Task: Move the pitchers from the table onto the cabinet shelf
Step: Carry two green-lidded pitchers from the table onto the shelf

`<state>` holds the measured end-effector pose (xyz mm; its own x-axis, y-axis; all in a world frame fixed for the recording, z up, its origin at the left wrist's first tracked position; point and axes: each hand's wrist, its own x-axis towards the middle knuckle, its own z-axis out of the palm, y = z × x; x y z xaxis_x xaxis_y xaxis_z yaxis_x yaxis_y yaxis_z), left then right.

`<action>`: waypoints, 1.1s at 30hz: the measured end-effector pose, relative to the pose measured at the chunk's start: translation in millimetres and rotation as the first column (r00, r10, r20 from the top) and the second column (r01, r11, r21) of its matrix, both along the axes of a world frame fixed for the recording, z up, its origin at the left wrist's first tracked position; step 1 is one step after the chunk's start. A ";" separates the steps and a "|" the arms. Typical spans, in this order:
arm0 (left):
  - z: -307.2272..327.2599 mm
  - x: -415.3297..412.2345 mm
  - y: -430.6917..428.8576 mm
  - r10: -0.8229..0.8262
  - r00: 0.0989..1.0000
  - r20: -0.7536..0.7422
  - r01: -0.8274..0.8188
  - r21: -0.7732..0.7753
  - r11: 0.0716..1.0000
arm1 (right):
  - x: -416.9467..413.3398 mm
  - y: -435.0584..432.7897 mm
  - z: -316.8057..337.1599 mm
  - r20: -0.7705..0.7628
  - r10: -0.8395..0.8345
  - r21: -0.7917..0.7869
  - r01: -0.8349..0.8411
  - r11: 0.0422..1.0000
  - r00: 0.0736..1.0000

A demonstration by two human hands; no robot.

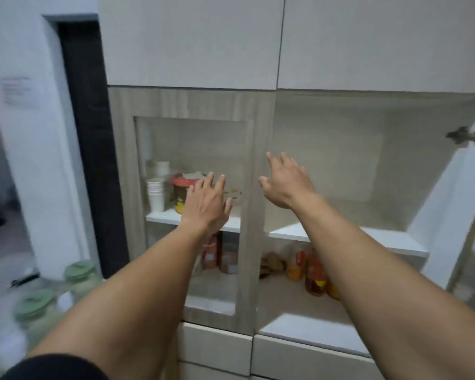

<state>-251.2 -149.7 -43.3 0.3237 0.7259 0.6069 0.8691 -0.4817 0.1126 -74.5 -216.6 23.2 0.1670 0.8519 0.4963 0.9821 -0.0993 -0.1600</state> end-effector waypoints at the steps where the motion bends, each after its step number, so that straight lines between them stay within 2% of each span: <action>1: -4.6 -21.0 8.8 0.035 0.999 0.001 -0.035 -0.005 0.999 | -19.0 14.1 -5.4 -0.006 0.037 -0.023 -0.037 0.999 0.999; 8: -43.7 -140.2 44.4 0.255 0.967 0.013 -0.253 -0.069 0.965 | -133.2 97.9 -48.0 -0.045 0.277 -0.085 -0.280 0.956 0.960; 11: -71.1 -185.9 56.9 0.358 0.933 0.034 -0.351 -0.129 0.927 | -180.2 133.5 -74.6 -0.074 0.394 -0.120 -0.401 0.908 0.916; 20: -173.8 -275.8 107.9 0.596 0.796 0.103 -0.551 -0.284 0.785 | -286.6 248.7 -172.4 -0.141 0.596 -0.220 -0.612 0.760 0.791; 26: -245.6 -300.3 154.3 0.778 0.586 0.227 -0.661 -0.420 0.621 | -337.0 331.8 -247.5 -0.236 0.674 -0.311 -0.712 0.630 0.700; 33: -329.4 -326.2 187.6 0.918 0.301 0.258 -0.708 -0.584 0.397 | -386.9 405.4 -338.5 -0.335 0.699 -0.389 -0.768 0.509 0.632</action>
